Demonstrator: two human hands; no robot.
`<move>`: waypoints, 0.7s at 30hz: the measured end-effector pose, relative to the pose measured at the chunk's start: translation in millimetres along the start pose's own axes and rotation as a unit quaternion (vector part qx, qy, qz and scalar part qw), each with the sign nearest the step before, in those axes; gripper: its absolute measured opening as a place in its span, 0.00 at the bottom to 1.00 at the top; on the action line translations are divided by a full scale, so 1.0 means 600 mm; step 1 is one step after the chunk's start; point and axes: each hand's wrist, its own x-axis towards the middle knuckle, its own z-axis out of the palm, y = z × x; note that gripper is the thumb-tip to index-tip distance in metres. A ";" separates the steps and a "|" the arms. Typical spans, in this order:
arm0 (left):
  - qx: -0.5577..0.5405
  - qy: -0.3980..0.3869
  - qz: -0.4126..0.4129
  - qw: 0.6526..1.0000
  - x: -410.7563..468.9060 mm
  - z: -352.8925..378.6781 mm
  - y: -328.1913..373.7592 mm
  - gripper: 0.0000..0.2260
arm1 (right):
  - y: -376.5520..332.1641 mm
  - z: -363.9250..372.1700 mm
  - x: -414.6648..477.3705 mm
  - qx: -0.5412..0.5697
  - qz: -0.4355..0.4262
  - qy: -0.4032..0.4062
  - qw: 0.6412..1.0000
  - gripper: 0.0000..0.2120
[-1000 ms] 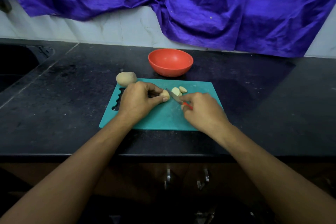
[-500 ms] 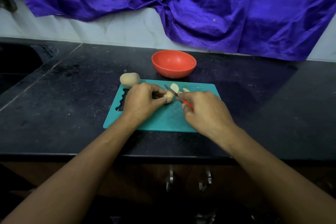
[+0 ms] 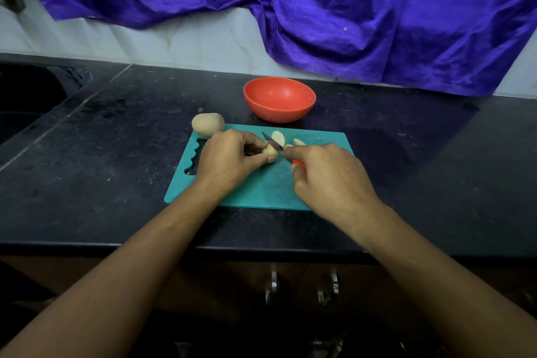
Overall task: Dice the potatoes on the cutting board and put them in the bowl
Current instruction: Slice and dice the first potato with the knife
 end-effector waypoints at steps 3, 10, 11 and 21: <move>0.002 -0.002 0.004 1.000 0.000 0.000 0.001 0.13 | -0.004 -0.001 -0.003 -0.022 -0.007 -0.005 1.000 0.19; 0.013 0.009 0.011 1.000 -0.003 -0.002 0.004 0.12 | -0.019 0.015 0.019 -0.068 -0.013 -0.004 0.998 0.19; 0.015 0.010 0.015 1.000 -0.004 -0.002 0.005 0.12 | -0.022 0.018 0.025 -0.070 -0.013 -0.004 0.997 0.19; 0.019 0.011 -0.001 1.000 -0.006 -0.002 0.006 0.12 | -0.016 0.033 0.018 -0.061 -0.032 0.028 0.997 0.22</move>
